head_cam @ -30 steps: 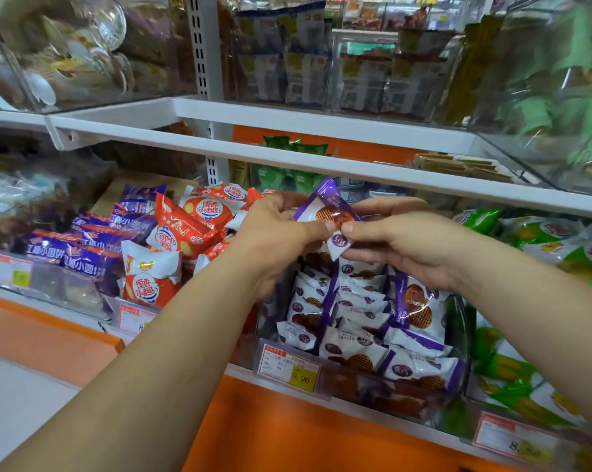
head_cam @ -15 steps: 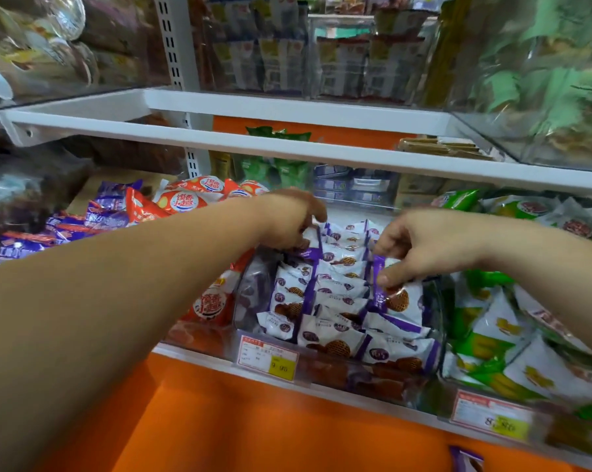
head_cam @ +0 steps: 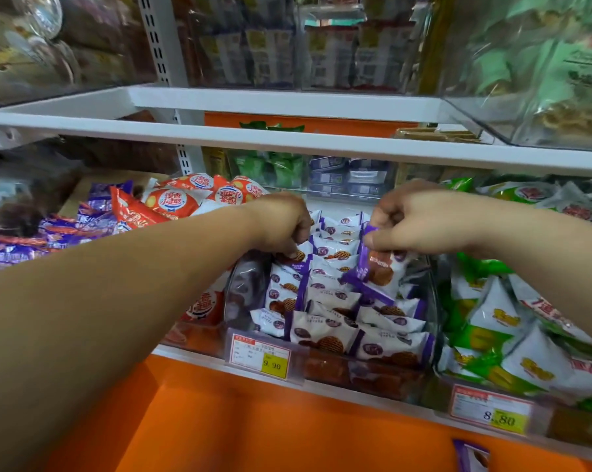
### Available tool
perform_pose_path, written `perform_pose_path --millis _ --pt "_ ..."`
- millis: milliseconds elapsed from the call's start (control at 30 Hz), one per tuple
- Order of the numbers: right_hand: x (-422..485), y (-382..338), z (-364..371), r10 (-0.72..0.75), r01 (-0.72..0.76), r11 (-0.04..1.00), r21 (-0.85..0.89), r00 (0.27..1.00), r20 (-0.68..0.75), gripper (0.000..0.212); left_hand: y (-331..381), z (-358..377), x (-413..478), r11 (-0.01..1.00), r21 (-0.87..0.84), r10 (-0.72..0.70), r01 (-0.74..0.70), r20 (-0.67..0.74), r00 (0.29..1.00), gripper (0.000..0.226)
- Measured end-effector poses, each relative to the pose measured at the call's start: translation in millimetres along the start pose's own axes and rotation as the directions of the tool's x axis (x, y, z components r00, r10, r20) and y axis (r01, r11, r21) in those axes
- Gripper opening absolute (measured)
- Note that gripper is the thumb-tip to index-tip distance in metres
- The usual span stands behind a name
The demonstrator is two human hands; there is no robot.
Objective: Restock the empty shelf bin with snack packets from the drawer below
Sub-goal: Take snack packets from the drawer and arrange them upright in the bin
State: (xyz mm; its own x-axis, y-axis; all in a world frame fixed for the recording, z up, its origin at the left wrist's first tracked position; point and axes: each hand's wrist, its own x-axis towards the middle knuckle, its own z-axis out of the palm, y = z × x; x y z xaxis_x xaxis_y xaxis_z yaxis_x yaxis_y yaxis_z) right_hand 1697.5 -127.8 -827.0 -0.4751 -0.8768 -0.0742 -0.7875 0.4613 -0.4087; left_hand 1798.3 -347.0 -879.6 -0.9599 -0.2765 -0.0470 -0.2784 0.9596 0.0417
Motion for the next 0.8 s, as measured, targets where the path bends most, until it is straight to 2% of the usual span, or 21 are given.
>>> perform_pose_path --millis 100,167,267,367,467,600,700,767,800 --pt "3 -5 1 0.092 -0.082 0.965 0.249 0.995 -0.028 0.018 1 2 1 1.000 0.002 0.024 -0.024 0.023 0.999 0.022" --pt "7 -8 4 0.166 -0.137 0.886 0.442 0.986 -0.027 0.014 0 -5 -4 1.000 -0.001 0.016 -0.016 0.024 1.000 0.013" --pt "13 -13 7 0.255 -0.178 0.761 0.624 0.966 -0.036 0.008 1 -21 -18 0.996 -0.085 -0.042 0.032 -0.117 0.992 0.027" --pt "19 -19 12 0.289 -0.189 0.677 0.711 0.957 -0.020 0.016 12 -34 -40 0.927 -0.372 -0.124 0.038 -0.210 0.970 0.030" --pt "24 -29 22 0.283 -0.156 0.655 0.739 0.958 -0.048 0.021 19 -40 -59 0.857 -0.516 -0.094 -0.017 -0.189 0.978 0.030" --pt "33 -43 31 0.213 -0.077 0.651 0.755 0.973 -0.085 0.017 18 -51 -70 0.841 -0.536 -0.017 -0.065 -0.146 0.989 0.041" --pt "38 -50 35 0.184 -0.003 0.627 0.779 0.972 -0.144 0.019 12 -60 -72 0.895 -0.445 -0.023 -0.040 -0.135 0.991 0.051" --pt "40 -51 36 0.181 0.057 0.566 0.823 0.965 -0.191 0.027 6 -62 -72 0.907 -0.420 -0.070 0.004 -0.142 0.987 0.046" --pt "40 -51 35 0.182 0.058 0.522 0.851 0.967 -0.177 0.036 3 -61 -71 0.879 -0.476 -0.096 0.013 -0.151 0.984 0.038"
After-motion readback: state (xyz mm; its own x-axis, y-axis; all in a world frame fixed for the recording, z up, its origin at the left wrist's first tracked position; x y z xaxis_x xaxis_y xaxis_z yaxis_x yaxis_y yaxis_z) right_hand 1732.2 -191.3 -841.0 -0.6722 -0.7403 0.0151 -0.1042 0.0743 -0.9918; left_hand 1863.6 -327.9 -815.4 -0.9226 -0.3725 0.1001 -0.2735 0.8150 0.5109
